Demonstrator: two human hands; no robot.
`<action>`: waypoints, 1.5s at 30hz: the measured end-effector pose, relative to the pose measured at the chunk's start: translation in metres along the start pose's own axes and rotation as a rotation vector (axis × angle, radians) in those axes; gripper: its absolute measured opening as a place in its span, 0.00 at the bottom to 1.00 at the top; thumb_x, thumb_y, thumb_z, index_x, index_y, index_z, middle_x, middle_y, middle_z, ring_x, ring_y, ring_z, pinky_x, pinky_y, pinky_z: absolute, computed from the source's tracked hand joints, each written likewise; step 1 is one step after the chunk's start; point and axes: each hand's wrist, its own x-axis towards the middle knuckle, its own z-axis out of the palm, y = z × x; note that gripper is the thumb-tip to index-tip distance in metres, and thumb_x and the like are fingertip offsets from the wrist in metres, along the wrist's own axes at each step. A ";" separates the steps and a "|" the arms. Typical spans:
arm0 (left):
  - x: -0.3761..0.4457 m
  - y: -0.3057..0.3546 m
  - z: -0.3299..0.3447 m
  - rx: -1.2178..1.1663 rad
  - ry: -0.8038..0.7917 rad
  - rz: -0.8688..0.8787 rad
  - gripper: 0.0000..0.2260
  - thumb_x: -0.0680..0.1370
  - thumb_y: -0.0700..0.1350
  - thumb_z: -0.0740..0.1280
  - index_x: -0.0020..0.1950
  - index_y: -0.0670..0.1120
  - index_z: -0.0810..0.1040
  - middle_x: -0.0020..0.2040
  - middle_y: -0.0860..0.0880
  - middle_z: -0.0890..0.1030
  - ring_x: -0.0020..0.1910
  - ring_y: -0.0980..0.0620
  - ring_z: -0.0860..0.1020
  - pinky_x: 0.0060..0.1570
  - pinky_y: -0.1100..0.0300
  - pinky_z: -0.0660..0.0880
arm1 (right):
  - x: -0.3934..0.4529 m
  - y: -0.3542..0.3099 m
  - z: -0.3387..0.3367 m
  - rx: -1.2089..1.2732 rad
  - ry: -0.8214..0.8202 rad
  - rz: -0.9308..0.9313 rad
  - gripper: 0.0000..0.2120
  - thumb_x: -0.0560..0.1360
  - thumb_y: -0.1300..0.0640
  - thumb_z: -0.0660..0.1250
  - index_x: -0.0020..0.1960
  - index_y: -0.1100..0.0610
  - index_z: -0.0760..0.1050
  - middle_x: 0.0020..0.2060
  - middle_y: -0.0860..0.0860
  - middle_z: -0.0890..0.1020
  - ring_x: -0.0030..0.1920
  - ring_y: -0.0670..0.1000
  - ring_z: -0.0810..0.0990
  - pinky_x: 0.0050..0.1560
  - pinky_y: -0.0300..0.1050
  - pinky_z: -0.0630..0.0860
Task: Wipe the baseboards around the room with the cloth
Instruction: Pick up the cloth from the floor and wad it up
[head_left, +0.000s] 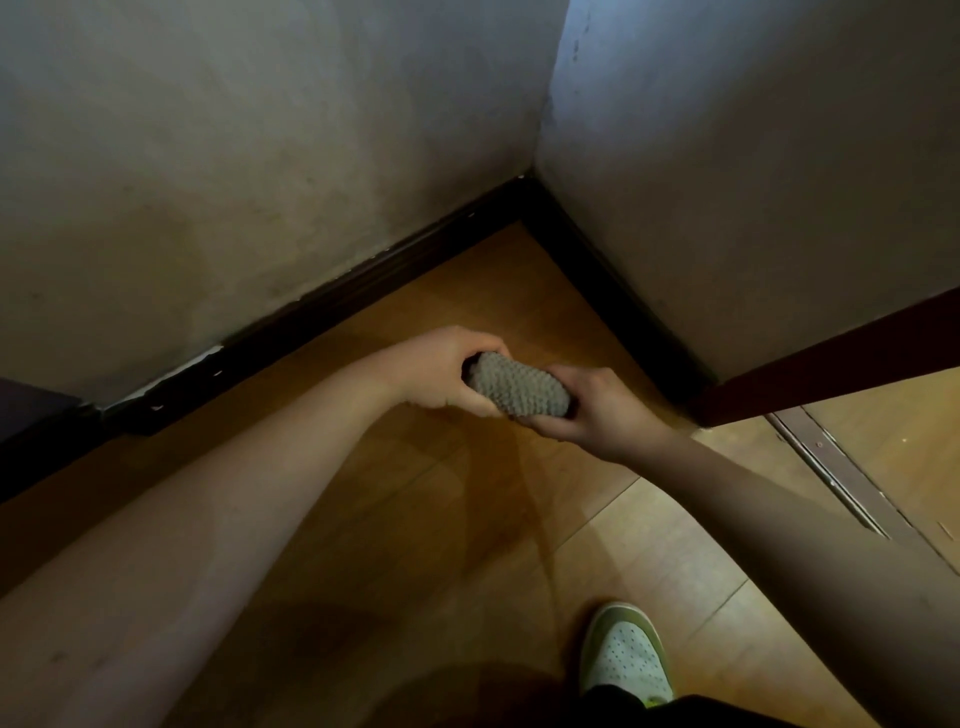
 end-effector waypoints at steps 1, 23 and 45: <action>-0.002 -0.001 0.000 -0.042 0.007 -0.022 0.20 0.67 0.55 0.78 0.52 0.68 0.73 0.51 0.64 0.78 0.51 0.69 0.75 0.45 0.67 0.73 | 0.001 0.000 -0.001 0.012 0.013 0.025 0.20 0.73 0.46 0.73 0.58 0.59 0.76 0.43 0.52 0.82 0.42 0.48 0.82 0.40 0.43 0.79; 0.017 0.014 0.040 -1.094 0.487 -0.227 0.39 0.64 0.72 0.72 0.71 0.59 0.70 0.62 0.55 0.80 0.58 0.57 0.81 0.57 0.57 0.79 | 0.009 -0.025 0.029 -0.130 0.269 -0.006 0.30 0.77 0.67 0.63 0.77 0.59 0.60 0.64 0.55 0.72 0.59 0.48 0.75 0.56 0.33 0.73; -0.047 -0.038 0.025 -0.494 0.479 -0.318 0.30 0.66 0.60 0.79 0.64 0.59 0.71 0.57 0.59 0.77 0.54 0.62 0.77 0.48 0.66 0.76 | 0.086 -0.023 0.023 0.340 -0.055 0.091 0.24 0.67 0.47 0.76 0.59 0.55 0.76 0.50 0.48 0.81 0.52 0.46 0.81 0.52 0.42 0.79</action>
